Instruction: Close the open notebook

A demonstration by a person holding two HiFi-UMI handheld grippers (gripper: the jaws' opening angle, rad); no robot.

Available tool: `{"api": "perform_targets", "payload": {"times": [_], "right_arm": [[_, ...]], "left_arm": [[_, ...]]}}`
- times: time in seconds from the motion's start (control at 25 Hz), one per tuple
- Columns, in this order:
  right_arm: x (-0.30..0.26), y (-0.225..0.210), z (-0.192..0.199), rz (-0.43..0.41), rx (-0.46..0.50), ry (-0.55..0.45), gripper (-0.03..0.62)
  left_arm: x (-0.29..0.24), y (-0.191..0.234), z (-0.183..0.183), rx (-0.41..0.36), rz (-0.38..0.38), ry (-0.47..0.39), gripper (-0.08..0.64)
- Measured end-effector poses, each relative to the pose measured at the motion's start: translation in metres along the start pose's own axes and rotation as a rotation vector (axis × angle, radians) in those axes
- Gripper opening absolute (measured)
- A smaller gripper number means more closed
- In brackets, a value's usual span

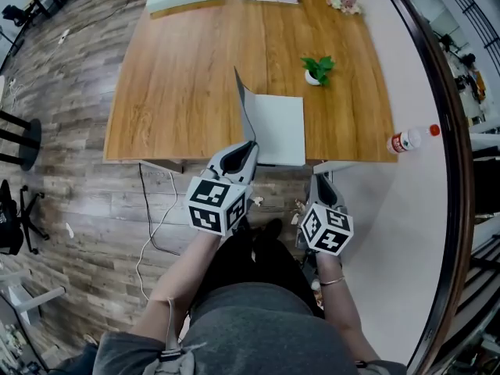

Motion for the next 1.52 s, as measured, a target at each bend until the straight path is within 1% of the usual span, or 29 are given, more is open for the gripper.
{"api": "perform_targets", "payload": {"times": [0.4, 0.56, 0.68, 0.88, 1.16, 1.52], "right_arm": [[0.006, -0.018, 0.001, 0.022, -0.039, -0.010, 0.049], [0.008, -0.024, 0.002, 0.034, -0.055, -0.010, 0.049], [0.009, -0.028, 0.002, 0.043, -0.064, -0.016, 0.049], [0.013, -0.039, 0.003, 0.065, -0.084, -0.014, 0.049], [0.016, -0.048, 0.004, 0.080, -0.109, -0.015, 0.049], [0.018, -0.057, 0.002, 0.088, -0.122, -0.016, 0.049]], "left_arm": [[-0.029, -0.028, 0.002, -0.089, 0.068, 0.053, 0.032], [-0.042, -0.044, 0.009, -0.140, 0.106, 0.089, 0.032], [-0.052, -0.054, 0.017, -0.165, 0.127, 0.124, 0.031], [-0.067, -0.062, 0.027, -0.182, 0.145, 0.168, 0.031], [-0.085, -0.067, 0.040, -0.163, 0.164, 0.232, 0.031], [-0.104, -0.072, 0.055, -0.190, 0.160, 0.325, 0.031]]}}
Point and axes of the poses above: the fingertips, and each gripper's own axes: x backward along the fingers, y to its left, z out of its underside, the point moved 8 cm from there along x, backward along the fingers, and after that the axes turned 3 degrees about y, right-handed, at the moved point
